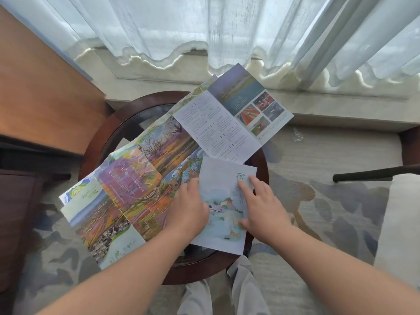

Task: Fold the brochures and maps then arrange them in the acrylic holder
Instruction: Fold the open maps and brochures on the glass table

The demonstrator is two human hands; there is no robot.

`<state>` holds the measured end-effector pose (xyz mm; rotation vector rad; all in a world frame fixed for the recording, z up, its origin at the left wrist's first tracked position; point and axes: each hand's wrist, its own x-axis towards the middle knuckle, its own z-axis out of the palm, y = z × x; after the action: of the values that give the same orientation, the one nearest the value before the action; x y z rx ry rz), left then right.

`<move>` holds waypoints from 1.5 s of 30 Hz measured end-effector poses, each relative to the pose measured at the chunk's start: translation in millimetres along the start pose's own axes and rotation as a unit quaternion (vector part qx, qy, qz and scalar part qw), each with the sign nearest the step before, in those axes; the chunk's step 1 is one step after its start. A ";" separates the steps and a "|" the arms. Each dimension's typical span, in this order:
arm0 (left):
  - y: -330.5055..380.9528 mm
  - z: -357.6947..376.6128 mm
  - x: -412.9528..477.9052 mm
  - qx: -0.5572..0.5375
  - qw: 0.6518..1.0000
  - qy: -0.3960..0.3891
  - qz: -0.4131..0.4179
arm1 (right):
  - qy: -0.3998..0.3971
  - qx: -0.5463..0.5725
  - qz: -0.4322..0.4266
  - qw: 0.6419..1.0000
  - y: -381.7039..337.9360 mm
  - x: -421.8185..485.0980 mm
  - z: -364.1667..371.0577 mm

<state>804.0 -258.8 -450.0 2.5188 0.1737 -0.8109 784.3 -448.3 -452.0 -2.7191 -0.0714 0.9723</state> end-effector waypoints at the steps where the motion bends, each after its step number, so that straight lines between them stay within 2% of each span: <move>1: -0.8 3.1 -1.8 0.055 0.997 0.022 0.042 | 0.012 -0.009 -0.006 1.000 0.0 0.9 2.7; 3: 1.4 7.8 -2.8 0.121 0.986 0.044 0.107 | 0.033 -0.031 -0.016 0.999 0.3 3.8 5.7; 8: 24.8 28.5 24.9 0.194 0.957 0.022 0.213 | 0.039 -0.068 -0.043 0.996 4.3 14.6 3.6; 17: 16.8 65.1 48.1 0.296 0.918 0.031 0.261 | 0.041 -0.060 -0.037 0.997 11.7 18.1 12.7; 21: 4.9 75.1 26.1 0.307 0.902 0.026 0.302 | 0.059 -0.080 -0.036 0.994 17.0 17.9 15.6; 24: -16.5 76.5 -1.3 0.301 0.896 0.024 0.325 | 0.042 -0.077 -0.035 0.996 15.1 17.6 13.8; 28: -45.2 75.1 -26.7 0.317 0.878 -0.020 0.359 | 0.034 -0.068 -0.034 0.997 13.6 15.9 10.5; 30: -40.8 67.4 -18.0 0.330 0.878 -0.008 0.347 | 0.031 -0.066 -0.034 0.997 13.6 16.2 8.9; 34: -30.2 58.5 -8.1 0.320 0.904 0.003 0.282 | 0.025 -0.071 -0.030 0.997 12.0 17.1 9.9; 38: -48.5 46.7 -37.9 0.293 0.888 -0.044 0.352 | 0.024 -0.080 -0.024 0.996 11.1 16.3 9.3; 40: -55.5 18.6 -25.2 0.252 0.895 0.001 0.368 | 0.019 -0.086 -0.019 0.996 8.7 16.3 8.3; 41: -56.3 -0.7 -12.1 0.219 0.913 0.043 0.341 | 0.016 -0.085 -0.016 0.996 6.4 16.1 7.8; 43: -56.7 -44.5 19.9 0.161 0.948 0.145 0.234 | 0.017 -0.090 -0.019 0.996 -1.8 15.4 7.7; 45: -56.7 -83.0 52.0 0.180 0.960 0.183 0.110 | 0.022 -0.091 -0.035 0.995 -8.9 13.0 9.2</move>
<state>874.4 -170.4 -444.6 2.9470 -0.1458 -0.2999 788.9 -436.0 -464.6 -2.8800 -0.2573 0.9262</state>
